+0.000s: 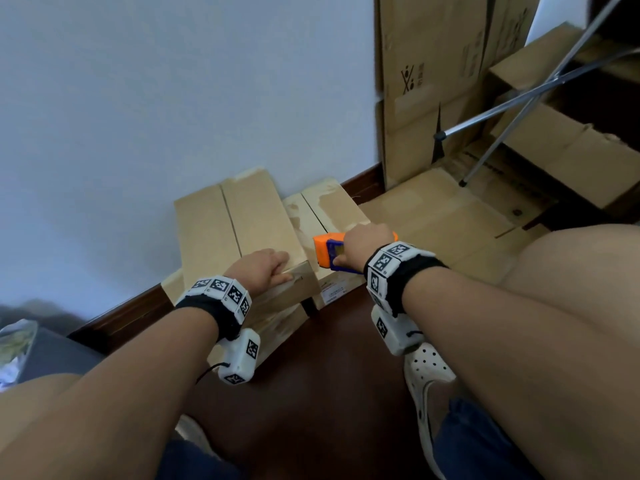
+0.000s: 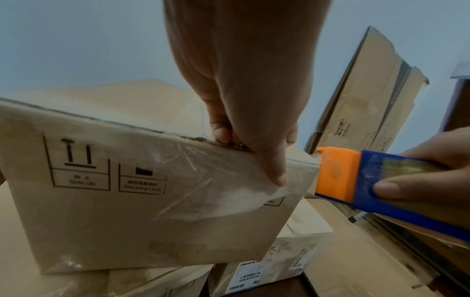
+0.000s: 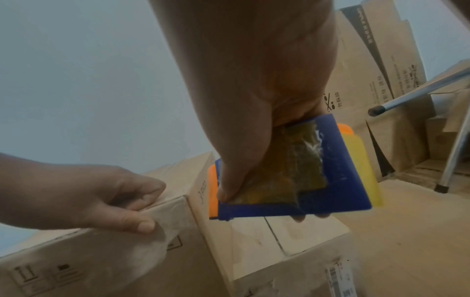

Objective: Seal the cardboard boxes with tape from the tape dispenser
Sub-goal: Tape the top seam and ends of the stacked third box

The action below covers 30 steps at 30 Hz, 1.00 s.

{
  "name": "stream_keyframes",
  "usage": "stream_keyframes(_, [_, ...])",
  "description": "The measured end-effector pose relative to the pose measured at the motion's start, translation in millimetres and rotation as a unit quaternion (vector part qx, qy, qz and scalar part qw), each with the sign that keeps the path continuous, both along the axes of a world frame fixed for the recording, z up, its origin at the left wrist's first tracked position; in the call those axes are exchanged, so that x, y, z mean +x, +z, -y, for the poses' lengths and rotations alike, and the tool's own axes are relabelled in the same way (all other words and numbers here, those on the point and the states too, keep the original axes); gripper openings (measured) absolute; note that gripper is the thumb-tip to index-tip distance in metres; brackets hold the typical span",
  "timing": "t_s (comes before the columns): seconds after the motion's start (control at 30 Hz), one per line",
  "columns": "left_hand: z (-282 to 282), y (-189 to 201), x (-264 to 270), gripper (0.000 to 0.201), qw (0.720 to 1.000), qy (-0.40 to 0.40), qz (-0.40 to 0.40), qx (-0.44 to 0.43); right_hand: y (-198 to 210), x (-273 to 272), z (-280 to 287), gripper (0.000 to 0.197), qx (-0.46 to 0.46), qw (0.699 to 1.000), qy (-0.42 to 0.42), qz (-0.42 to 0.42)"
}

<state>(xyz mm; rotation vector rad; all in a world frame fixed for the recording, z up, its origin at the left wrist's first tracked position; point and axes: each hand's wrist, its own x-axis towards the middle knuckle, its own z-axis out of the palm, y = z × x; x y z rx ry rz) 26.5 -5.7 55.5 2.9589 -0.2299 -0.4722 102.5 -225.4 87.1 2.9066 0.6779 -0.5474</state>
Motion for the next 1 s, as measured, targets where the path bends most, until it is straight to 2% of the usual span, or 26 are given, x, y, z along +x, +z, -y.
stream_keyframes(0.17, [-1,-2,1,0.031,1.000,-0.010,0.005,-0.003,-14,10,-20,0.045,-0.005,0.999,-0.015,-0.031])
stream_keyframes(0.33, [0,-3,0,0.030,1.000,-0.018,0.007,0.004,-10,10,-34,0.048,-0.012,0.996,-0.030,-0.078])
stream_keyframes(0.4, [1,0,1,0.029,1.000,-0.018,0.008,0.004,-15,14,-47,0.053,-0.014,0.994,-0.059,-0.089])
stream_keyframes(0.5, [4,3,-3,0.029,1.000,-0.020,0.006,0.005,-31,17,-38,0.054,0.029,0.990,-0.115,-0.075])
stream_keyframes(0.57, [9,0,-9,0.030,1.000,-0.025,0.003,0.005,-47,11,-23,0.042,0.071,0.985,-0.132,-0.089])
stream_keyframes(0.63, [8,-2,-11,0.030,1.000,-0.021,0.013,0.003,-60,5,-17,0.032,0.061,0.980,-0.142,-0.123])
stream_keyframes(0.67, [5,-2,-11,0.030,1.000,-0.013,0.022,-0.006,-63,5,-17,0.035,0.059,0.976,-0.159,-0.134])
stream_keyframes(0.73, [-2,1,-9,0.031,0.999,-0.003,0.035,-0.028,-53,12,-26,0.046,0.115,0.962,-0.200,-0.147])
stream_keyframes(0.8, [-5,2,-8,0.033,0.998,-0.005,0.038,-0.054,-40,24,-31,0.050,0.206,0.948,-0.212,-0.122])
stream_keyframes(0.87, [-6,6,-8,0.036,0.996,0.007,0.026,-0.080,-26,29,-39,0.051,0.267,0.938,-0.219,-0.038])
stream_keyframes(0.93, [-14,19,-8,0.036,0.988,0.064,-0.008,-0.137,-9,26,-56,0.046,0.311,0.928,-0.202,0.025])
stream_keyframes(1.0, [-34,33,-10,0.033,0.960,0.148,-0.038,-0.235,8,18,-78,0.048,0.313,0.935,-0.157,0.058])
